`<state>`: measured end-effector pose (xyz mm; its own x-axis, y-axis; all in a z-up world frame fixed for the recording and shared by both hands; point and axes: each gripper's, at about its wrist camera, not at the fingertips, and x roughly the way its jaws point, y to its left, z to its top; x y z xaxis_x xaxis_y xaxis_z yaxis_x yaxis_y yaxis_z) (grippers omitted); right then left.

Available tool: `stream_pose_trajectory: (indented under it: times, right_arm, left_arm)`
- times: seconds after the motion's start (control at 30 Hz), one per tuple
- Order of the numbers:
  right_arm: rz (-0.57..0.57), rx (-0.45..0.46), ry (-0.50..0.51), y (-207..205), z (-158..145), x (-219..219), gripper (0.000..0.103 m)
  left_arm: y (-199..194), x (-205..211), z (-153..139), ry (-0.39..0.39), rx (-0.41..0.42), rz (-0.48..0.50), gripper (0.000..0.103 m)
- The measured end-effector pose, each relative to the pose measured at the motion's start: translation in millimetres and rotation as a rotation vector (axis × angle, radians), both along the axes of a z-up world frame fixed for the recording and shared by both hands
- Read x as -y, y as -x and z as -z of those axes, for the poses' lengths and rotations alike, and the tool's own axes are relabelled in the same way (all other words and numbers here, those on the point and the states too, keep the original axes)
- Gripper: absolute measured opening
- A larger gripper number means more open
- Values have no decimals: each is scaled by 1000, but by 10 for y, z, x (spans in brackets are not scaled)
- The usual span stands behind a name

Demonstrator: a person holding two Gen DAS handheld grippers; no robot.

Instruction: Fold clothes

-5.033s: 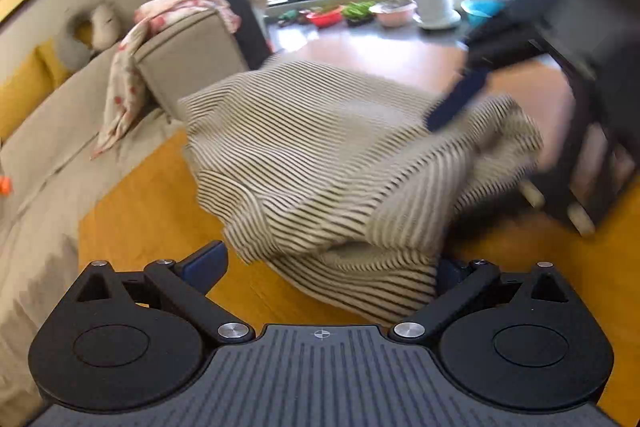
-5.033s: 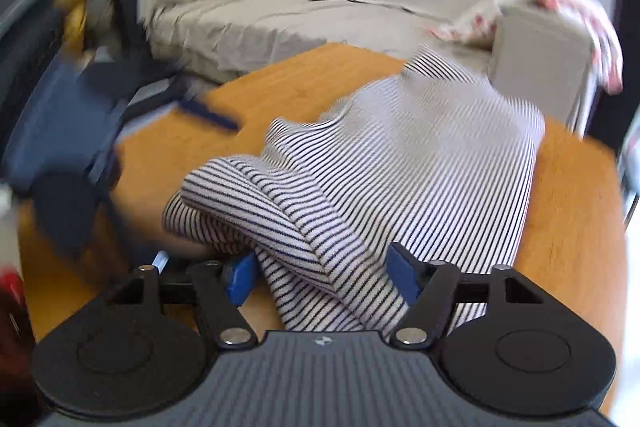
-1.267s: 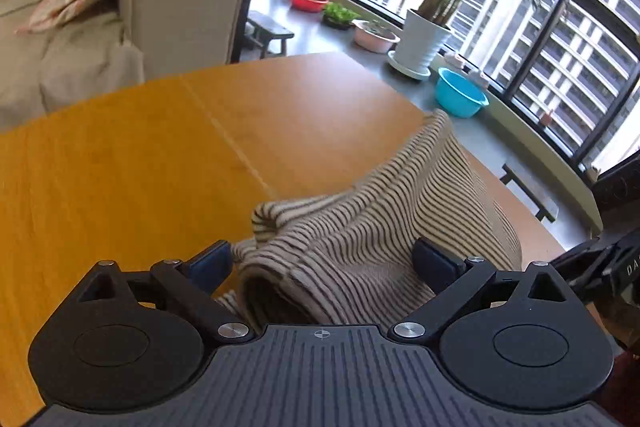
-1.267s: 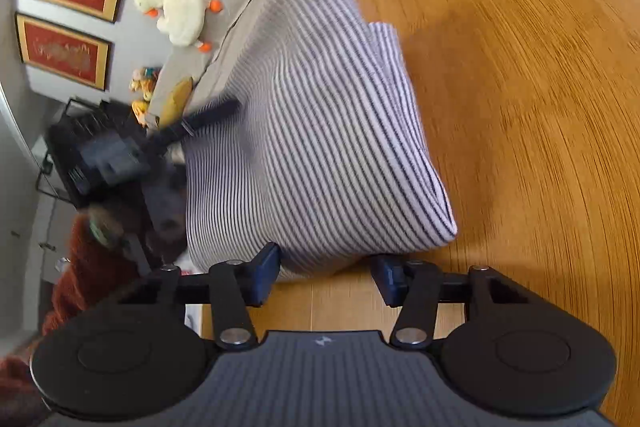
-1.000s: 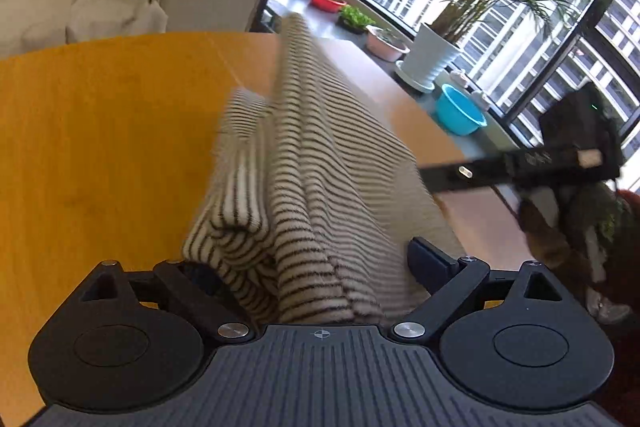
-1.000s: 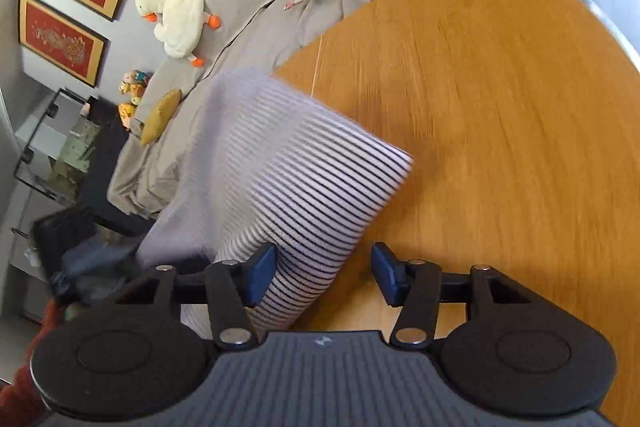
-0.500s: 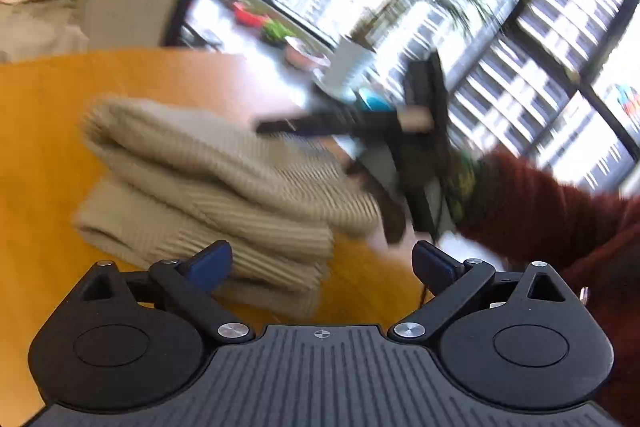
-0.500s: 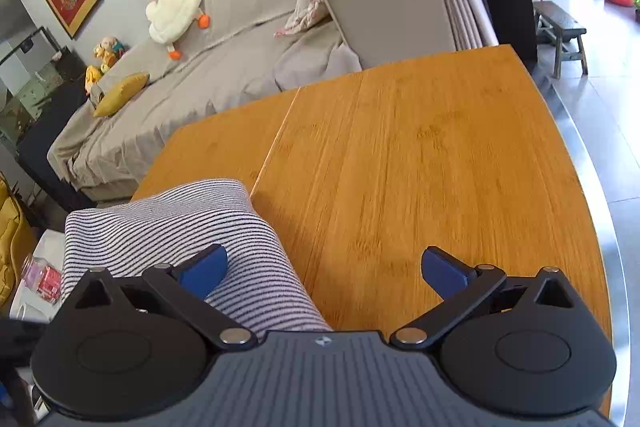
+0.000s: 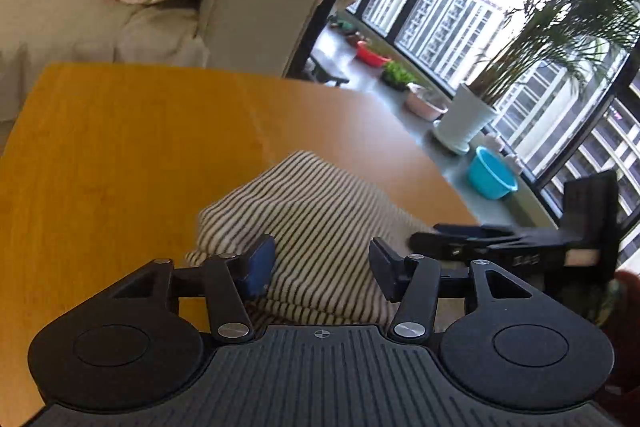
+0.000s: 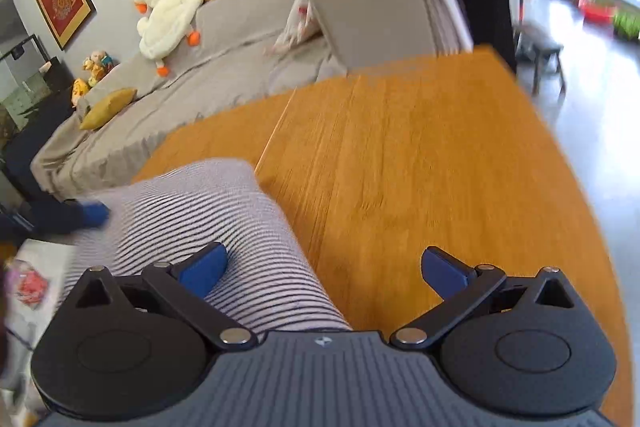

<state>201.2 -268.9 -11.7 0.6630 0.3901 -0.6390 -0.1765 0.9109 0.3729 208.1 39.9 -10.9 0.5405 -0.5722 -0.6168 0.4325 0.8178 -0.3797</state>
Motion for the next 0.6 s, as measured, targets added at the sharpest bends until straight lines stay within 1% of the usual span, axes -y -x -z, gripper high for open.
stream_pose_trajectory:
  times: [0.07,0.1,0.13,0.2,0.23,0.3,0.33,0.4,0.5,0.57,0.6]
  right_arm:
    - [-67,-6,65,-6,-131,-62,103]
    - [-81,26,126,43,-258,-142,103]
    - [-107,80,183,129,-394,-247,103]
    - [-237,221,256,417,-599,-515,103]
    - [-296,258,298,538,-622,-663,103]
    - [-346,219,432,652,-420,-955,103]
    - [-321,227,433,702,-340,-984,103]
    - [-251,257,404,800,-194,-987,103]
    - [-235,220,372,789,-227,-950,103]
    - [-236,220,369,796,-231,-947,103]
    - [-233,222,370,801,-243,-951,103]
  left_arm:
    - [59,-58,48,8,32,-1,56]
    - [68,-75,47,9,34,-4,56]
    - [77,-81,47,7,36,-3,56]
    - [80,-89,55,12,36,-1,56]
    - [87,-97,58,18,33,-2,57]
    - [101,-113,63,32,26,-3,58]
    - [110,-110,62,30,29,-2,58]
    - [135,-97,51,28,33,-1,58]
    - [162,-67,37,20,40,2,62]
    - [182,-40,19,14,45,5,69]
    - [194,-26,14,8,50,7,71]
